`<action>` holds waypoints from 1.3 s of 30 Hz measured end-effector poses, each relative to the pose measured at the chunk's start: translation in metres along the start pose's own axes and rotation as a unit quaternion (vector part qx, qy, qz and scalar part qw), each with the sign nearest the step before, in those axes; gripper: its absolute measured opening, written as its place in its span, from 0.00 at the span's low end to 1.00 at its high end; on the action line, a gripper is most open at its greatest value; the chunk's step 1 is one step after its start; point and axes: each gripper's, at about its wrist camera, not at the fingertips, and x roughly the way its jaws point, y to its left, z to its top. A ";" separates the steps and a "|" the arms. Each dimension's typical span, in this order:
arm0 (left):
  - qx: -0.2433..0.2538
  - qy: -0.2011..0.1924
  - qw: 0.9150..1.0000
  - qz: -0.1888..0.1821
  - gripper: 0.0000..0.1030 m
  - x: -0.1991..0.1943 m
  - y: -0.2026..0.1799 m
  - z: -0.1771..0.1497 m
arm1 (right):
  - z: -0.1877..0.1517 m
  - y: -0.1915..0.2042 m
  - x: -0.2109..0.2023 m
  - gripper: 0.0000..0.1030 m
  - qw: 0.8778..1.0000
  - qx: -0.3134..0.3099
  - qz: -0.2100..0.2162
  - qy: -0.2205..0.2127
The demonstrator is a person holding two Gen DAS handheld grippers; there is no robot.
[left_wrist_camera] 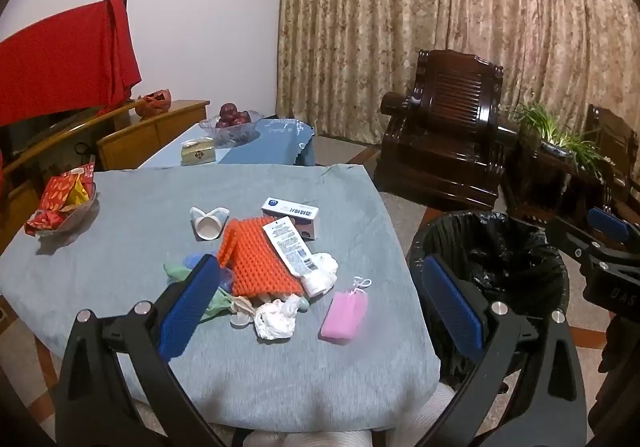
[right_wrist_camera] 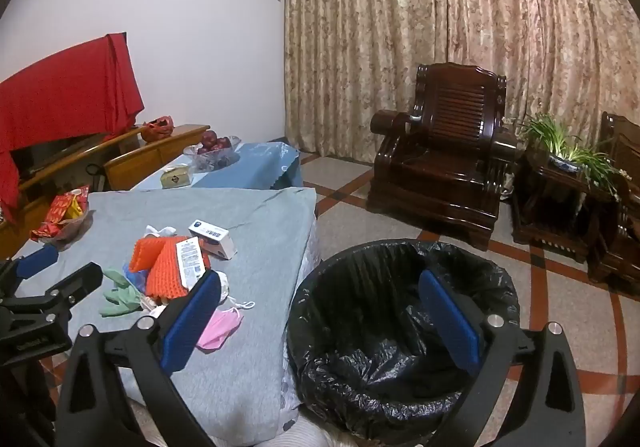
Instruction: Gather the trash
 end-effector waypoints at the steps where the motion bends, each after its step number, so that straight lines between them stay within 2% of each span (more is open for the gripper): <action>1: -0.001 0.000 1.000 0.000 0.95 0.000 0.000 0.000 | 0.000 0.000 0.000 0.94 1.000 0.000 0.000 0.001; 39: 0.001 0.000 1.000 0.003 0.95 0.001 0.000 0.000 | 0.001 0.001 0.001 0.94 1.000 0.000 0.000 0.002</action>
